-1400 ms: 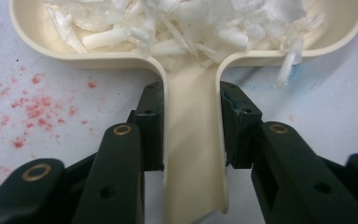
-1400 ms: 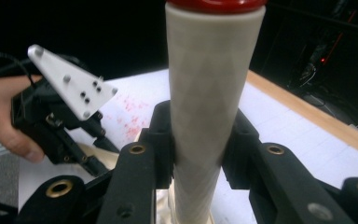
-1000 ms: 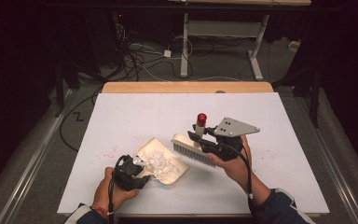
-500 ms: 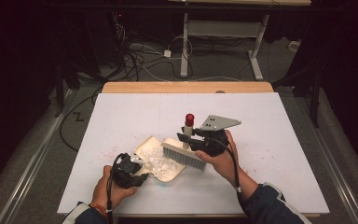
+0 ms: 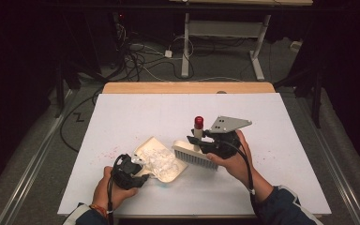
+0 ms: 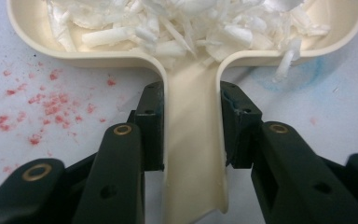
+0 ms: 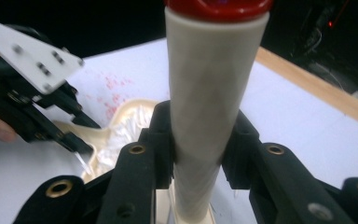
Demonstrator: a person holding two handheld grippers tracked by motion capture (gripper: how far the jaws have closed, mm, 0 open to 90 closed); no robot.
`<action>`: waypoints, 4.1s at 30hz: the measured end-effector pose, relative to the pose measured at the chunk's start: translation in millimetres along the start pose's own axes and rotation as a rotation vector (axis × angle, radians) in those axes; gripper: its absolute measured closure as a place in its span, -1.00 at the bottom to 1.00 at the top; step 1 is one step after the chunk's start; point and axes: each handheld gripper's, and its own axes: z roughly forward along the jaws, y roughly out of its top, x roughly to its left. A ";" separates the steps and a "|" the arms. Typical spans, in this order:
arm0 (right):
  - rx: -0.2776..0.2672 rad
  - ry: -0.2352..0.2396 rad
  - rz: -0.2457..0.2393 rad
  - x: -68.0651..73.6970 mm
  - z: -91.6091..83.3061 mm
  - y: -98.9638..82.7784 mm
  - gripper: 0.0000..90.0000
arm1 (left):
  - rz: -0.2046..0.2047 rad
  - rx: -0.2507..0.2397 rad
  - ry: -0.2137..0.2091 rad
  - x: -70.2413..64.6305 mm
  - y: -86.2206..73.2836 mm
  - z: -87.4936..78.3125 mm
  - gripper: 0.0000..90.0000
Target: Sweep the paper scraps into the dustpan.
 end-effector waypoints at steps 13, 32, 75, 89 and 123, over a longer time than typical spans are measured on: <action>-0.106 -0.047 -0.034 -4.9 27.6 27.5 0.55 | 0.001 0.000 -0.008 1.7 -0.2 -0.4 0.41; -0.065 0.051 -0.194 -0.3 92.1 12.8 0.55 | 0.007 0.006 -0.017 6.1 -0.6 -1.0 0.41; -0.093 -0.054 -0.182 6.2 104.2 18.7 0.55 | -0.044 0.029 -0.014 21.0 -10.0 -8.0 0.41; -0.091 0.098 -0.192 10.1 87.8 14.2 0.55 | -0.055 0.035 -0.026 25.7 -11.5 -9.4 0.41; -0.087 0.134 -0.138 26.2 78.7 17.8 0.55 | -0.021 0.104 0.006 22.8 -13.9 -17.1 0.41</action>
